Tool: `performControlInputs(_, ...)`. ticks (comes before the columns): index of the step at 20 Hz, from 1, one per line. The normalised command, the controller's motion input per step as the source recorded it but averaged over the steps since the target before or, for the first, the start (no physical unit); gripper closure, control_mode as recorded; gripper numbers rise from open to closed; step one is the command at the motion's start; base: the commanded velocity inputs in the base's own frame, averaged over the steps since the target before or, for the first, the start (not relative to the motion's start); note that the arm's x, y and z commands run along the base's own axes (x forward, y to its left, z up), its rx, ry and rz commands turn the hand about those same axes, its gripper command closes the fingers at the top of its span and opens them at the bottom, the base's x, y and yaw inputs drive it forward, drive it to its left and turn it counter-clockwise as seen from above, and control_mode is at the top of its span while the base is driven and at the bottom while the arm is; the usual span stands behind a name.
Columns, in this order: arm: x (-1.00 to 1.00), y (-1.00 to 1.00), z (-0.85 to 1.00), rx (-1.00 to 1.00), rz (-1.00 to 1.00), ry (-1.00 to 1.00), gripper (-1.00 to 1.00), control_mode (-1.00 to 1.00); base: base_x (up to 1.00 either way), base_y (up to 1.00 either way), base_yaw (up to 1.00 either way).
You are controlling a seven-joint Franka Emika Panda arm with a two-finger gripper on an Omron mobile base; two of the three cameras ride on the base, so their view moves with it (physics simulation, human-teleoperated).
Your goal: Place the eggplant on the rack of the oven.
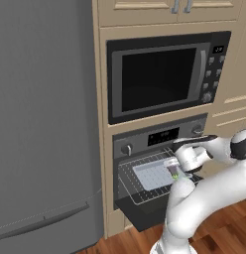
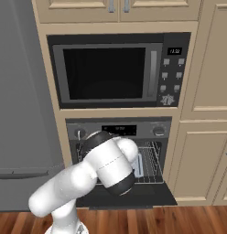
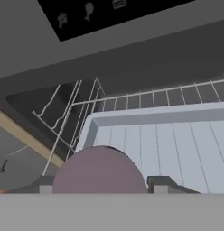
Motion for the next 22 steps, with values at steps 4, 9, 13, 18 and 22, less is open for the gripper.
performControlInputs(4, 0.12, 0.0, -0.56, 0.0, 0.0, 0.0, 1.0, -1.0, 0.0, 0.0, 0.0)
performControlInputs(9, 0.31, 0.0, -0.38, 0.0, -0.01, 0.04, 1.0, -1.0, 0.0, 0.0, 0.0)
performControlInputs(13, 0.32, 0.0, -0.09, 0.0, -0.05, 0.15, 1.0, -1.0, 0.0, 0.0, 0.0)
performControlInputs(18, 0.21, 0.0, -0.07, 0.0, -0.06, 0.05, 1.0, -1.0, 0.0, 0.0, 0.0)
performControlInputs(22, 0.19, 0.0, -0.21, 0.0, -0.07, -0.01, 1.0, -1.0, 0.0, 0.0, 0.0)
